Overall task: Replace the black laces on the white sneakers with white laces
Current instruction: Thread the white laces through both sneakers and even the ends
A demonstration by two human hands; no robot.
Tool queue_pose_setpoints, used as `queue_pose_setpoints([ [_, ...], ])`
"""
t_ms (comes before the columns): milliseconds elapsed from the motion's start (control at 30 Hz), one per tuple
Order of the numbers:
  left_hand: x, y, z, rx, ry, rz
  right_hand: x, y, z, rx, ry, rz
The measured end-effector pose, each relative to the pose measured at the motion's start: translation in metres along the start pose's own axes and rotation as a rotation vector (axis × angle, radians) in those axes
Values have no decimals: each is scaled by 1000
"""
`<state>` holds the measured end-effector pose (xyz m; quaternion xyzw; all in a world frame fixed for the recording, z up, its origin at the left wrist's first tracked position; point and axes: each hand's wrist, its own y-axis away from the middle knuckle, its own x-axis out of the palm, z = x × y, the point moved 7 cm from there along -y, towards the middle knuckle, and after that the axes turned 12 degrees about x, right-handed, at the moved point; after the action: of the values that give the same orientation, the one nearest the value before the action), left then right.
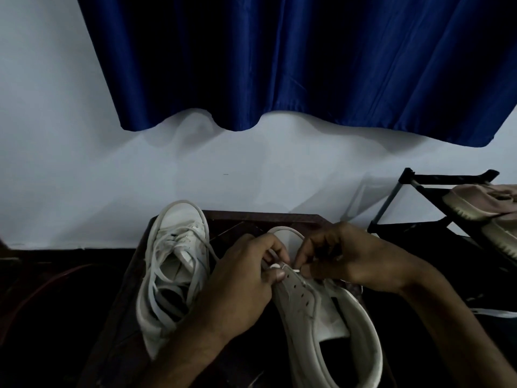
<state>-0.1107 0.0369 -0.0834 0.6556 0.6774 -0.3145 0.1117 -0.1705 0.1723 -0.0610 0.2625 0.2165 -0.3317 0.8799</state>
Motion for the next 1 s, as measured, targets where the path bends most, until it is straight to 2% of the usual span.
queue_pose_setpoints([
  [467,2,4,0,-32,14,7,6,-2,-6,17,-387,38],
  [867,6,3,-1,-18,25,17,12,-6,4,14,-182,114],
  [1000,7,2,1,-36,62,19,9,-5,7,9,-183,112],
])
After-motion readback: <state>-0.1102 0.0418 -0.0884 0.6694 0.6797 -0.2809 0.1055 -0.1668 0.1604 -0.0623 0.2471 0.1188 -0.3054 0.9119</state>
